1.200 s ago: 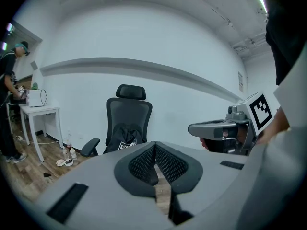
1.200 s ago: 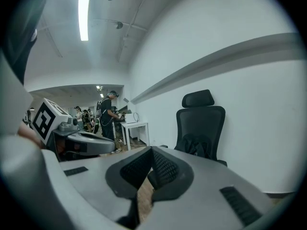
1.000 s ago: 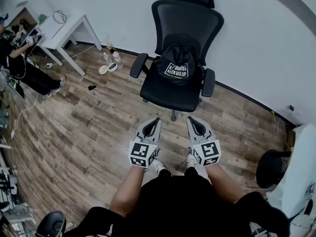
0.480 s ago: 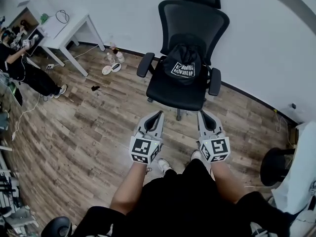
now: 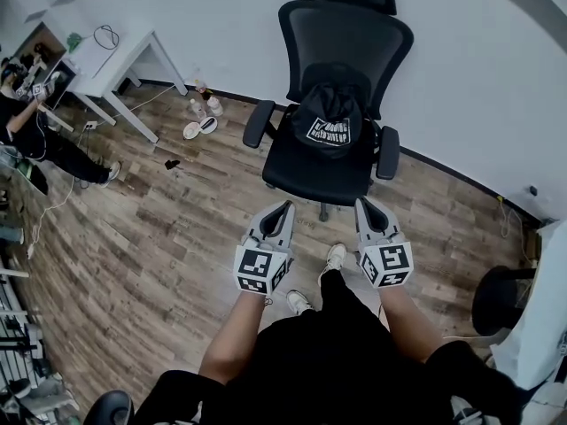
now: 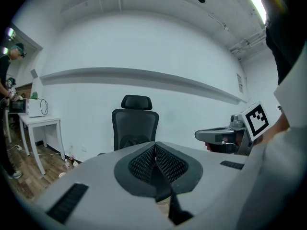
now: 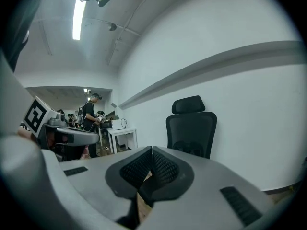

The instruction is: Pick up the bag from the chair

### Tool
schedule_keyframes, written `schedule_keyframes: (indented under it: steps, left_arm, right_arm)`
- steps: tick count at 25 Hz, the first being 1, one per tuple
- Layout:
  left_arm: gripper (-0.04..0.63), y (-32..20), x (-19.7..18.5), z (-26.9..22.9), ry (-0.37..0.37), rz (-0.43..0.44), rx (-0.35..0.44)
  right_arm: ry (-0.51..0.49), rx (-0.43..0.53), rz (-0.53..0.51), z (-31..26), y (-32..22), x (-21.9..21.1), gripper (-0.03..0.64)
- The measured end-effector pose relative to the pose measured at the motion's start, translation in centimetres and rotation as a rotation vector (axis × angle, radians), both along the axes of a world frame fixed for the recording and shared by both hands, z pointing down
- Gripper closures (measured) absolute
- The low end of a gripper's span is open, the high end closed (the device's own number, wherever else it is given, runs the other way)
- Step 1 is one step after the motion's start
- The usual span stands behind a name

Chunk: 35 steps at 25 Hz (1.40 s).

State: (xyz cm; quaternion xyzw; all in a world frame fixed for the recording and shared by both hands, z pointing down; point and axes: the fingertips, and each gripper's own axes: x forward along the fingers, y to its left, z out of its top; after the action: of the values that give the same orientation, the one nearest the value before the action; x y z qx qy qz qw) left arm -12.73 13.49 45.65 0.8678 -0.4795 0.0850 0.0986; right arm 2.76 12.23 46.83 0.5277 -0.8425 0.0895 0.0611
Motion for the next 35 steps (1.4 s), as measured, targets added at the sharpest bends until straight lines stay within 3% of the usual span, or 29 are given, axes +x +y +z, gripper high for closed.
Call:
schedule_keyframes:
  steps: [7, 14, 26, 35]
  left_arm:
    - [0.574, -6.0, 1.9, 1.3, 0.002, -0.003, -0.046]
    - [0.574, -13.1, 4.5, 2.3, -0.044, 0.005, -0.072]
    - [0.574, -20.0, 6.1, 5.8, -0.098, -0.01, -0.161]
    - [0.574, -28.1, 5.5, 6.8, -0.092, 0.087, -0.169]
  right_arm:
    - [-0.022, -0.021, -0.024, 1.2, -6.7, 1.4, 0.597]
    - [-0.036, -0.077, -0.07, 2.7, -12.8, 3.1, 0.596]
    - [-0.069, -0.196, -0.127, 6.5, -20.4, 3.9, 0.595]
    - [-0.042, -0.234, -0.106, 7.7, -26.9, 1.6, 0.595]
